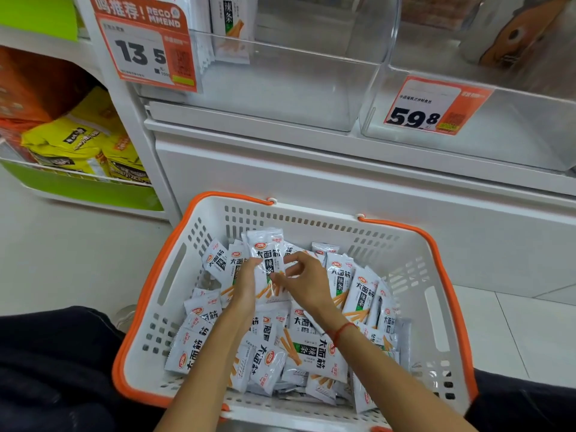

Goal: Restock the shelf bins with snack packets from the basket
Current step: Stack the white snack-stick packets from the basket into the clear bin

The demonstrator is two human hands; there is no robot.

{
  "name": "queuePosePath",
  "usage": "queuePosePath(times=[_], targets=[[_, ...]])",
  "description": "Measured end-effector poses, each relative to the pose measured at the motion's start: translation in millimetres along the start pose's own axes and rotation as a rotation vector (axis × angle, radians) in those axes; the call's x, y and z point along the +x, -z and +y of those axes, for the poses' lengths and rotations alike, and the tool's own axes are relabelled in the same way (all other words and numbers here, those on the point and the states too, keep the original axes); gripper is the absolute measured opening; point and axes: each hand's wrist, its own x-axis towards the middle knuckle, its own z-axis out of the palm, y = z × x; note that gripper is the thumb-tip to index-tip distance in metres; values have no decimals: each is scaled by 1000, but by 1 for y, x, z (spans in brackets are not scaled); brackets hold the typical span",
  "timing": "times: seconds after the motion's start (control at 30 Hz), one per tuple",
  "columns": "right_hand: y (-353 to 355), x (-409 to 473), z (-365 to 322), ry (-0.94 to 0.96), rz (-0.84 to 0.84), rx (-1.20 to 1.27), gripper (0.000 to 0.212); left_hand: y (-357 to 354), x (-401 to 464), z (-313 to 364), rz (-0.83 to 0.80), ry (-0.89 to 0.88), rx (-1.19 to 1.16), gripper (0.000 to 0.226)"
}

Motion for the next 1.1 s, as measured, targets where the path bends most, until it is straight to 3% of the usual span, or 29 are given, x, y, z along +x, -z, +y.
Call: queuePosePath(times=[0.07,0.2,0.33,0.4,0.47,0.6,0.67,0.8,0.9,1.1], targets=[[-2,0,1,25,-3,-6,23,0,5,-6,-38,-26,34,39],[30,18,-3,-68,-266,-24,20,7,6,-5,-50,-27,-4,31],[69,19,12,-273,-601,-841,19,16,12,-1,-80,-9,-96,29],[68,7,23,-322,-715,-1020,37,17,9,1,-96,4,-143,25],[61,4,34,-275,-669,-1034,54,19,7,1,-117,17,-169,24],[69,18,38,-224,-706,-792,20,25,6,-2,-74,33,-149,27],[82,25,35,-223,-669,-491,23,27,8,-2,-46,38,-125,30],[90,27,13,-145,-435,173,26,27,8,-2,24,40,-21,35],[67,24,-6,-74,-399,276,27,19,3,-7,0,71,15,32],[26,20,1,39,-130,214,18,6,-2,-5,-98,98,37,38]])
